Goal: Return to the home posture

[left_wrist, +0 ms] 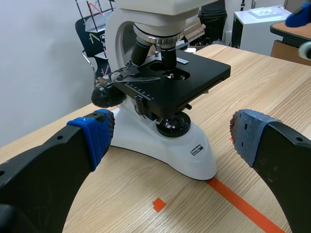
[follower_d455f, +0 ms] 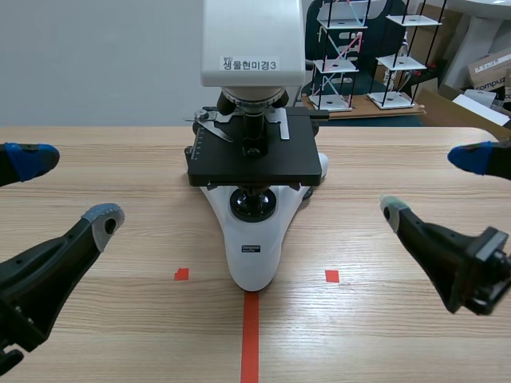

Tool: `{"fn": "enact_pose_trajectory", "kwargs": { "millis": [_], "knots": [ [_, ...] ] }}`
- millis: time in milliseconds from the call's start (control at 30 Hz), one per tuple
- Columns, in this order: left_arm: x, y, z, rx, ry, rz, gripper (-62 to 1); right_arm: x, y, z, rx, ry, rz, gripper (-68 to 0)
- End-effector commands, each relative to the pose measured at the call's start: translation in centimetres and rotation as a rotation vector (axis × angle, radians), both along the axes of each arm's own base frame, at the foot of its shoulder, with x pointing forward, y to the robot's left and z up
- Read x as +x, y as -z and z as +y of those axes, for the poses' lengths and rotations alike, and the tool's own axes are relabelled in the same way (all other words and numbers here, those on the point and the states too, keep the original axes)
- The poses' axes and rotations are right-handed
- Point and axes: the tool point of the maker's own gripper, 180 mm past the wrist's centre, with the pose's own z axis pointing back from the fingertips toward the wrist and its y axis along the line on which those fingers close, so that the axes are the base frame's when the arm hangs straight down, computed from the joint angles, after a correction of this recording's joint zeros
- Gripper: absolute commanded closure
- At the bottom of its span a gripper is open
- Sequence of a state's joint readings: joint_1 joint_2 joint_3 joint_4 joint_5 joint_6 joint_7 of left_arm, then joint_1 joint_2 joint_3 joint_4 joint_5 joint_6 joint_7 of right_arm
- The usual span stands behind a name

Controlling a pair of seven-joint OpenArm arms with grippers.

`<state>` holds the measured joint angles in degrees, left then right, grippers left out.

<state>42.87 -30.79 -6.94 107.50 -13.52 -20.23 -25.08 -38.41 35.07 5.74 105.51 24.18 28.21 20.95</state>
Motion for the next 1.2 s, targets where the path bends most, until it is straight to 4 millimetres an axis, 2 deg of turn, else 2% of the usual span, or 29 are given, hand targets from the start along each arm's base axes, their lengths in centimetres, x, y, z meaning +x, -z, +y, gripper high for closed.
{"fn": "enact_pose_trajectory", "kwargs": {
  "millis": [0,133,267,1167],
  "knots": [
    [0.0,-0.5,0.0,-0.019,-0.003,-0.013,-50.6,-0.3,-2.5,0.7,0.031,-0.035,-0.074,-60.9],
    [0.0,-0.5,0.0,-0.019,-0.003,-0.013,-50.6,-1.9,-3.9,1.3,0.075,-0.066,-0.108,-60.9],
    [0.0,-0.5,0.0,-0.019,-0.003,-0.013,-50.6,-2.5,-4.0,1.4,0.088,-0.072,-0.112,-60.9],
    [0.0,-0.5,0.0,-0.019,-0.003,-0.013,-50.6,-2.5,-3.9,1.4,0.081,-0.075,-0.113,-60.4]
  ]
}}
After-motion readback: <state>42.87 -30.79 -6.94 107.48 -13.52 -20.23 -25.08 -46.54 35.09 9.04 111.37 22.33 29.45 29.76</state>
